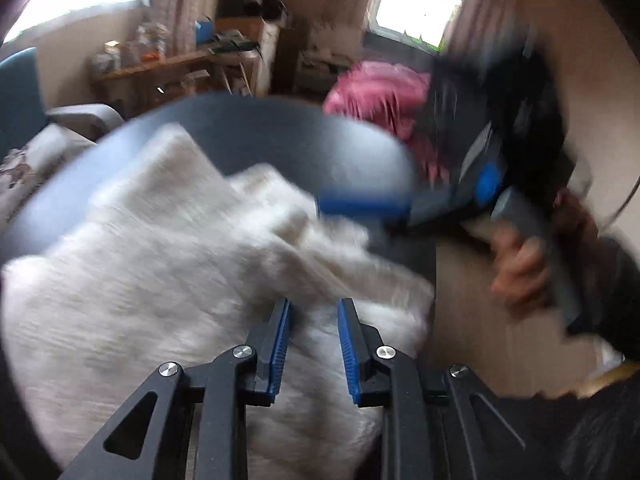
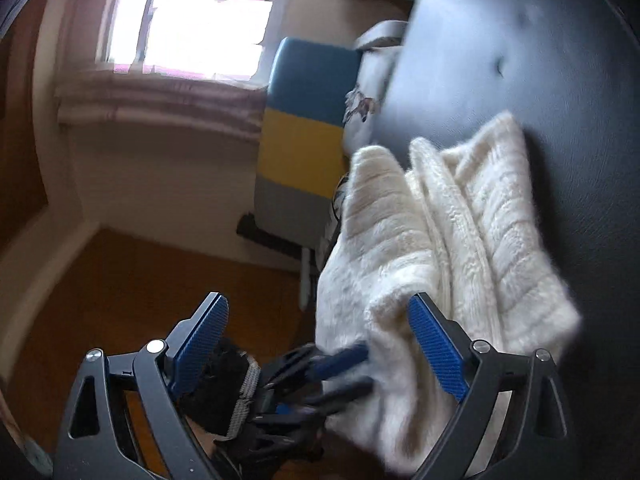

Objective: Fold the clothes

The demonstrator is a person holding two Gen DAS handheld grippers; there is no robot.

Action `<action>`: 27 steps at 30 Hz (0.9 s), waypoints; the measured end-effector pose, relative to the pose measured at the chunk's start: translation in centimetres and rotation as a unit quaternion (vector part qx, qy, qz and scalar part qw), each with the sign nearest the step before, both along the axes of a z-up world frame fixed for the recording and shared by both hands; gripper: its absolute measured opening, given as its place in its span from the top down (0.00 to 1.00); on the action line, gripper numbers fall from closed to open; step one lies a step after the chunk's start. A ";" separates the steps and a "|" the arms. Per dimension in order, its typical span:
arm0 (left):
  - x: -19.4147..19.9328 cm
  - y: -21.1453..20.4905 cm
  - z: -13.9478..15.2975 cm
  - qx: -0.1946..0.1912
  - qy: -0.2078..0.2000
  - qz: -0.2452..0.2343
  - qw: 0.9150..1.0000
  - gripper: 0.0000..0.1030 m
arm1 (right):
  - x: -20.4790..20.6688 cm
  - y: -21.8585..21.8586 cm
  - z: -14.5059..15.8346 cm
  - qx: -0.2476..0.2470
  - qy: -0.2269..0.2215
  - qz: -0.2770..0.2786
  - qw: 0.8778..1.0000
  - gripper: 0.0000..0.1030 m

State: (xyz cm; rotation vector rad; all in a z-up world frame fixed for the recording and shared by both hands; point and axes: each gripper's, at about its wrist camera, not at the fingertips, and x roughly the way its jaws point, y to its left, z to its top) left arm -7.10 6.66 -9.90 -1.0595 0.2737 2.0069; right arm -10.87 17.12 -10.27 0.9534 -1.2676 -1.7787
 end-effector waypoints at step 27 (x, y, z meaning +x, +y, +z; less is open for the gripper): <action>-9.2 -11.4 6.3 0.040 0.050 0.113 0.992 0.73 | -6.8 -6.7 4.4 0.327 0.120 0.107 0.931 0.25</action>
